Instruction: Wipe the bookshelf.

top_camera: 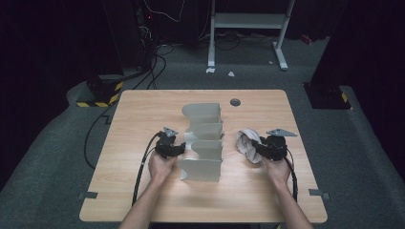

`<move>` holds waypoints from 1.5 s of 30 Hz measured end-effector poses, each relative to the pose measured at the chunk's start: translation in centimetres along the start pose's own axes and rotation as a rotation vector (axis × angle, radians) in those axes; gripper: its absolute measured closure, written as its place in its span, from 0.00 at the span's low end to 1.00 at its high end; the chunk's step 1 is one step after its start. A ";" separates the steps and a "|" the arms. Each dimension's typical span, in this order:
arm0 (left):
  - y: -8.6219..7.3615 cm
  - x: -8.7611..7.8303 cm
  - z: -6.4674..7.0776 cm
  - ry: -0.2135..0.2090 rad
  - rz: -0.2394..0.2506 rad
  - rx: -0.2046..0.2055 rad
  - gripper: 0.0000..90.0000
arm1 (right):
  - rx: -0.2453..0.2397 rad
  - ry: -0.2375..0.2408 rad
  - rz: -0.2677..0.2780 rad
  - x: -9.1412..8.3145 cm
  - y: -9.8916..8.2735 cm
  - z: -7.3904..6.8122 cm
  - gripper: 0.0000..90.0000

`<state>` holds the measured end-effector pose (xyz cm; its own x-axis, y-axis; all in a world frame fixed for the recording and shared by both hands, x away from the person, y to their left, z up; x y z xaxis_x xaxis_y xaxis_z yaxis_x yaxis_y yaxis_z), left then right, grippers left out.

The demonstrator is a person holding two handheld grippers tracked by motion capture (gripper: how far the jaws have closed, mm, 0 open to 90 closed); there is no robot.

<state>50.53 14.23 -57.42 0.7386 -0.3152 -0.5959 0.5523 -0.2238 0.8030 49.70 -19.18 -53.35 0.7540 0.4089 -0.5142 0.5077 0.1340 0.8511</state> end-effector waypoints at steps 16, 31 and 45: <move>2.5 -3.1 1.1 -0.119 0.105 -0.008 0.48 | -0.081 0.154 -0.025 0.8 0.1 -5.6 0.79; 8.4 -3.6 -1.2 -0.105 0.140 -0.017 0.44 | -0.113 0.236 -0.069 2.8 0.2 -10.0 0.75; 9.6 -2.7 -0.5 -0.159 0.117 -0.006 0.41 | -0.098 0.231 -0.057 3.8 1.6 -10.5 0.74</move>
<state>53.99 13.37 -48.12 0.7276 -0.4809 -0.4893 0.4691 -0.1718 0.8663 49.01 -7.89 -52.80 0.6041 0.5922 -0.5332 0.4952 0.2451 0.8335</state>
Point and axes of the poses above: each handheld gripper's, and its own axes: x roughly forward along the jaws, y roughly out of its top, z roughly to its right, the point moved 8 cm from there along x, roughly forward along the jaws, and after that the axes turned 6 degrees about z, right-handed, at the moved point
